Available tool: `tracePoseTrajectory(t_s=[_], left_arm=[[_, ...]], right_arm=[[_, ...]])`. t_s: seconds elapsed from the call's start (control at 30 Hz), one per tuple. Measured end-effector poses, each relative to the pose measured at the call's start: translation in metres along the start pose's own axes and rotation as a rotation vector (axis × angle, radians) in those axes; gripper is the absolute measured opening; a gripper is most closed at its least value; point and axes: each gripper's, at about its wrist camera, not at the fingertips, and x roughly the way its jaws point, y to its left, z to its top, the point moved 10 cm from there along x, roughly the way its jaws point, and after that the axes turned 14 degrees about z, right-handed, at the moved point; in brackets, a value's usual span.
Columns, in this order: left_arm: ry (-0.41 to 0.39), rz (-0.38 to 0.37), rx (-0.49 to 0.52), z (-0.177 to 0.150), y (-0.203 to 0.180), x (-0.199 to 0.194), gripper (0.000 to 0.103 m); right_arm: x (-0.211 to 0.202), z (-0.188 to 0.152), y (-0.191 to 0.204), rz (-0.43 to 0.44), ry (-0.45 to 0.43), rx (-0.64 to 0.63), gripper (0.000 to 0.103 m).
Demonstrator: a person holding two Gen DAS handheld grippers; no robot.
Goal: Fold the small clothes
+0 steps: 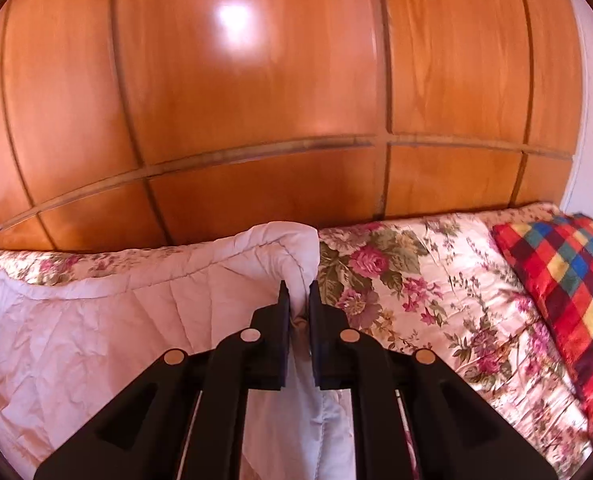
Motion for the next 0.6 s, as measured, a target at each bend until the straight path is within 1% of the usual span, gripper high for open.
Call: tracePoseTrajectory(t_s=[0.07,0.1,0.13,0.17,0.2,0.3,0.43,0.5,0.53,0.6], left_arm=[[-0.013,0.050,0.015,-0.003,0.003,0.012,0.000],[-0.012,0.098,0.046,-0.009,0.005,0.025,0.000],[-0.001,0.130,0.068,-0.016,0.006,0.033,0.000],[0.011,0.176,0.091,-0.023,0.010,0.044,0.000],[0.023,0.199,0.098,-0.029,0.014,0.052,0.000],[0.104,0.235,0.055,-0.049,0.032,0.078,0.000],[0.189,0.238,-0.040,-0.065,0.056,0.102,0.000],[0.213,0.223,-0.070,-0.070,0.061,0.108,0.000],[0.210,0.220,-0.072,-0.072,0.060,0.107,0.000],[0.202,0.228,-0.061,-0.072,0.059,0.105,0.000]], right_arm=[[0.011,-0.008,-0.010,-0.016,0.019,0.027,0.008],[0.017,-0.015,-0.017,-0.026,0.035,0.039,0.008],[0.024,-0.022,-0.022,-0.043,0.055,0.041,0.009],[0.028,-0.028,-0.027,-0.058,0.071,0.038,0.009],[0.033,-0.034,-0.030,-0.066,0.084,0.038,0.010],[0.045,-0.052,-0.043,-0.083,0.115,0.059,0.012],[0.053,-0.063,-0.057,-0.070,0.126,0.116,0.014],[0.055,-0.065,-0.058,-0.072,0.131,0.123,0.014],[0.055,-0.066,-0.058,-0.079,0.132,0.120,0.019],[0.054,-0.065,-0.058,-0.096,0.133,0.113,0.022]])
